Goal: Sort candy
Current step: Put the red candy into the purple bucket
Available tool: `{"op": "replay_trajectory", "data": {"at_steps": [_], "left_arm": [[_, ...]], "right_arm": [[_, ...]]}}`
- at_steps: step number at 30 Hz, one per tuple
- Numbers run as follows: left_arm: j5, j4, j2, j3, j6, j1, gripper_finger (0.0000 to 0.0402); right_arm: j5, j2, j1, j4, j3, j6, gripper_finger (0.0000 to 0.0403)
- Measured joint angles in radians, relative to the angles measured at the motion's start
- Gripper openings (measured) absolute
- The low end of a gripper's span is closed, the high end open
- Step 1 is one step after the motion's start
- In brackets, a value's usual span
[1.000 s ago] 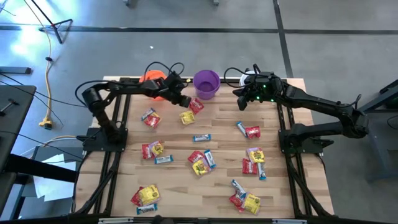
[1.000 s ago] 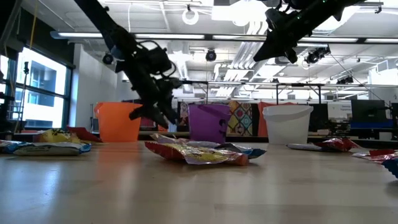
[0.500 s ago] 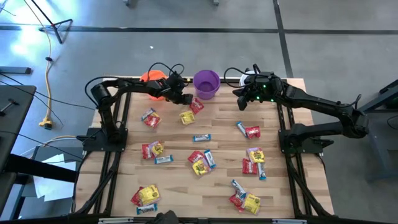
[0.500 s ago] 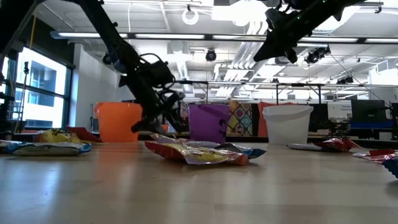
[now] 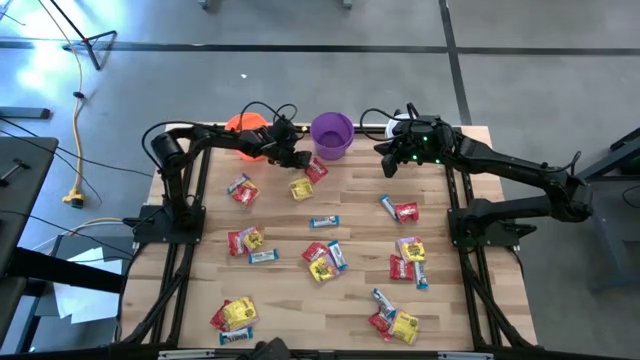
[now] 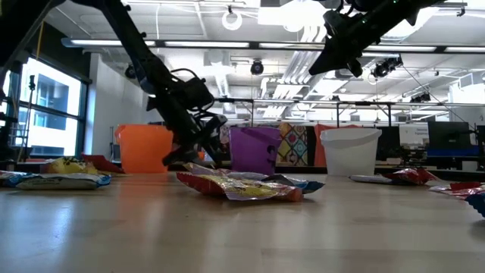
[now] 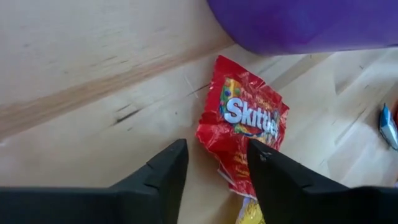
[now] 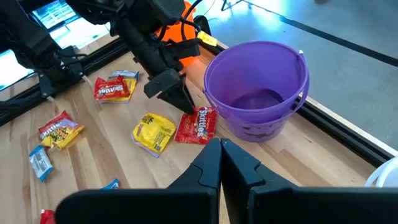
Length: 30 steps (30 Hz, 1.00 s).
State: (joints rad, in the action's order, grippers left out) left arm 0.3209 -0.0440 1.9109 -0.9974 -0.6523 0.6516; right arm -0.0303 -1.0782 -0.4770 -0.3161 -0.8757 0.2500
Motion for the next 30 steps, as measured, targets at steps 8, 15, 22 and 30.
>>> {"op": "replay_trajectory", "data": {"at_steps": [8, 15, 22, 30], "left_arm": [[-0.018, 0.007, 0.003, 0.001, 0.104, -0.026, 0.0022], [-0.022, -0.005, -0.028, 0.003, 0.175, -0.039, 0.0001], [-0.033, -0.129, -0.209, 0.003, 0.25, -0.057, 0.0], [-0.093, -0.133, -0.456, -0.013, 0.236, -0.069, 0.0]], "right_arm": [[0.0, 0.0, 0.0, 0.0, 0.0, -0.008, 0.0], [0.0, 0.0, 0.0, 0.0, 0.0, -0.006, 0.0], [0.001, 0.0, 0.0, -0.001, 0.0, -0.004, 0.0], [0.001, 0.0, 0.0, 0.0, 0.0, 0.003, 0.0]]}}
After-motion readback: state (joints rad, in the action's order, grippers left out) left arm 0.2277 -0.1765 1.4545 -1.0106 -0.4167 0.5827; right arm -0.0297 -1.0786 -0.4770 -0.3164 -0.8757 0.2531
